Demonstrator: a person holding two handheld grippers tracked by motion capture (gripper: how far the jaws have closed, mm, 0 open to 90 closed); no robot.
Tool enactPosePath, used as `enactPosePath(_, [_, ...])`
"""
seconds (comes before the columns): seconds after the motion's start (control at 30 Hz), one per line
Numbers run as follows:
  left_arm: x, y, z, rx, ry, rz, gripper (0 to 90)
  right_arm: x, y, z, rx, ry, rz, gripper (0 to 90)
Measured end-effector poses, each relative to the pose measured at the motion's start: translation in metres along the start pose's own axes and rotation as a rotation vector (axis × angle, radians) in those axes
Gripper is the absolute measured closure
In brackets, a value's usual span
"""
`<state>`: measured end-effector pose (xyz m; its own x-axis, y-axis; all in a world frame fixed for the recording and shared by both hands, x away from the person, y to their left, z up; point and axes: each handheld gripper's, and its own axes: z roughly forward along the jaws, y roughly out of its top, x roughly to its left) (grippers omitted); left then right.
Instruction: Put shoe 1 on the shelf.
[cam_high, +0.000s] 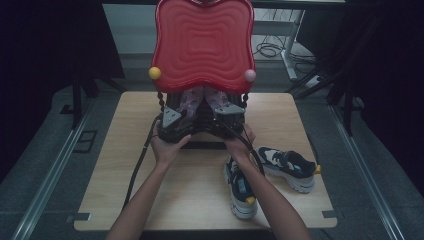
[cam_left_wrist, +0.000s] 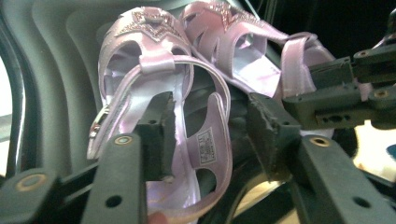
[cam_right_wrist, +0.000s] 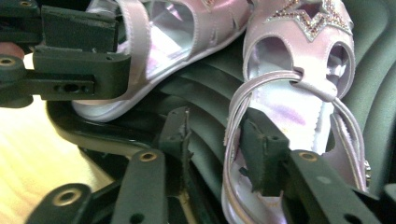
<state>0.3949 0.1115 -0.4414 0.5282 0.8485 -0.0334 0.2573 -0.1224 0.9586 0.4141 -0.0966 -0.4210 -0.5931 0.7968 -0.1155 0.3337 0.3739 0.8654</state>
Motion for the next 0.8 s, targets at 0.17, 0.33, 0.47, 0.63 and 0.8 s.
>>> enactPosePath(0.17, [0.002, 0.003, -0.01, 0.006, -0.014, -0.029, 46.8, 0.0, 0.001, -0.009, 0.002, 0.029, 0.031, 57.3])
enactPosePath(0.33, [0.003, 0.003, -0.022, 0.016, -0.018, -0.046, 44.4, 0.001, 0.001, -0.02, 0.003, 0.067, 0.046, 56.3])
enactPosePath(0.47, [0.005, 0.002, -0.032, 0.014, -0.057, -0.082, 44.0, 0.003, 0.001, -0.031, -0.012, 0.1, 0.052, 55.7])
enactPosePath(0.63, [0.007, 0.0, -0.045, 0.029, -0.065, -0.093, 43.5, 0.004, 0.0, -0.044, -0.002, 0.151, 0.049, 54.9])
enactPosePath(0.8, [0.009, -0.004, -0.06, 0.036, -0.056, -0.077, 43.4, 0.005, -0.006, -0.058, -0.016, 0.203, 0.058, 54.9])
